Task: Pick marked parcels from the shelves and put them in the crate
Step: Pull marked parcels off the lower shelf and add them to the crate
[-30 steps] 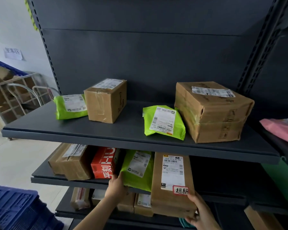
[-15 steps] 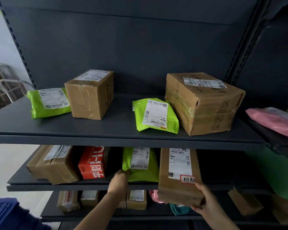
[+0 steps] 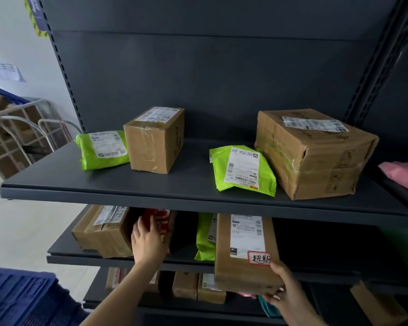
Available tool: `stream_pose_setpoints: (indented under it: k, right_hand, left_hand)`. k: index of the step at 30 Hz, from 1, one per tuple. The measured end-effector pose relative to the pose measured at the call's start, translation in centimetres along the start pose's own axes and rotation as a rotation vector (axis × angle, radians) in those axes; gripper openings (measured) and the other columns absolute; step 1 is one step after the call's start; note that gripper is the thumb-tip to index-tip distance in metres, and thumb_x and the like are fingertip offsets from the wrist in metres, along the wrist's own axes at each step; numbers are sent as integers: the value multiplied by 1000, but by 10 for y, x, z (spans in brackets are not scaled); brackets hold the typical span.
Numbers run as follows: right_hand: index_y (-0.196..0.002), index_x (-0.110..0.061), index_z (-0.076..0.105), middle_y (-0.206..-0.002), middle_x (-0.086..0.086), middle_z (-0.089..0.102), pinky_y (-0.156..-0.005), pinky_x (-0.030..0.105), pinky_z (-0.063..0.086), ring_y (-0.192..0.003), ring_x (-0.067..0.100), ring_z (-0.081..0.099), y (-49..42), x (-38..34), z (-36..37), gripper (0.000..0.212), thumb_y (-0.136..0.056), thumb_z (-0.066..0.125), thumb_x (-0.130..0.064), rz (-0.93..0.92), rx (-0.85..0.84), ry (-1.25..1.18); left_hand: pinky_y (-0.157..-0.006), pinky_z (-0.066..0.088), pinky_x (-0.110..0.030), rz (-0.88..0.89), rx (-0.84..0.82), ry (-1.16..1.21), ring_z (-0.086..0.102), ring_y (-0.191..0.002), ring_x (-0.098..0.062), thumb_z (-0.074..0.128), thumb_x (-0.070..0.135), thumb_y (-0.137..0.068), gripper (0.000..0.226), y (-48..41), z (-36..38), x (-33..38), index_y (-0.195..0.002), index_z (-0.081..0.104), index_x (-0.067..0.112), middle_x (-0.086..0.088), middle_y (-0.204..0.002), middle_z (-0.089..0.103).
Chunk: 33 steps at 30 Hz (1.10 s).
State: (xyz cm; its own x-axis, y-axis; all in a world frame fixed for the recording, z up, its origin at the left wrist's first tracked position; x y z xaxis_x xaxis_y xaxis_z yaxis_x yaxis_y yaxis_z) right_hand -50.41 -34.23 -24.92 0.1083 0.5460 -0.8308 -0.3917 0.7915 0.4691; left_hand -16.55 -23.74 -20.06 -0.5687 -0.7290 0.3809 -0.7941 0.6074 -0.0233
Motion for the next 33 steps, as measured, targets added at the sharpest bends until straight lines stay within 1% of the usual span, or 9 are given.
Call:
stream_pose_setpoints:
  k: [5,9,12,15,17,21,27,30,33]
  right_hand:
    - [-120,-22,55,-120,16,54,-91,49,43,-110,37,49,-7,18,21,60,-63,66,-34,34,-36,33]
    - [-119,-21,57,-116,16,57,-98,52,41,-106,35,52,-8,18,24,51,-70,65,-29,13,-16,39]
    - [-119,-23,58,-118,17,58,-96,53,45,-109,39,54,-8,19,26,62,-59,70,-36,27,-10,50]
    - [-120,-25,58,-122,17,57,-79,44,51,-111,40,52,-8,20,27,62,-60,67,-38,37,-24,45]
    - [-121,-24,57,-123,17,55,-74,41,49,-111,39,51,-6,23,23,54,-68,66,-35,42,-20,44]
    - [-121,-20,56,-122,20,53,-69,39,47,-111,41,49,-4,27,12,46,-78,67,-29,62,31,52]
    - [-123,-20,55,-117,19,55,-90,50,46,-107,38,52,-6,24,10,41,-83,60,-30,41,59,51]
    - [-121,-18,55,-114,18,55,-91,50,45,-107,38,51,-3,24,11,40,-83,61,-28,53,57,30]
    - [-119,-18,55,-109,16,56,-86,46,45,-102,35,52,0,22,14,40,-81,62,-27,54,47,23]
  left_hand:
    - [-101,40,-46,-81,-127,73,33,-129,-38,52,58,-85,77,-6,13,-17,-145,20,21,-20,-142,28]
    - [-91,46,-46,-98,-80,128,38,-119,-37,61,50,-80,65,-1,7,-14,-129,35,15,-18,-127,38]
    - [-92,45,-47,-56,-78,223,37,-119,-37,63,42,-80,65,17,8,-7,-132,35,14,-17,-128,37]
    - [-92,49,-45,-93,-129,557,48,-114,-32,65,38,-79,66,37,18,-14,-136,37,18,-14,-127,42]
    - [-81,55,-37,-152,-181,846,60,-99,-23,66,42,-77,66,52,27,-20,-134,43,17,-10,-120,55]
    - [-66,51,-25,-298,-300,1201,66,-86,-18,58,28,-91,31,76,46,-29,-117,53,12,-8,-97,68]
    - [-71,49,-35,-350,-432,1364,65,-85,-27,49,16,-94,18,84,52,-20,-105,60,6,-11,-83,72]
    - [-70,51,-34,-321,-434,1360,66,-88,-28,52,17,-93,16,86,48,-13,-105,60,11,-13,-92,71]
    - [-81,54,-43,-321,-433,1372,66,-99,-34,58,17,-90,27,87,49,-11,-115,58,9,-19,-105,69]
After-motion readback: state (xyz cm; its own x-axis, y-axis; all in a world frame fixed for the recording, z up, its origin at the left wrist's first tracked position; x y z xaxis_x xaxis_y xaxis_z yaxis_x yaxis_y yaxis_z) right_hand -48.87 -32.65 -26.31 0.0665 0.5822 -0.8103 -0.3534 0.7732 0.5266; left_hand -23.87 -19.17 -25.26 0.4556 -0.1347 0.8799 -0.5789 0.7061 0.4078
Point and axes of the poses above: each hand's wrist, its own y-axis away from the middle knuckle, its own z-axis out of the palm, x = y × z, the point moved 10 cm from there along -y, towards the middle knuckle
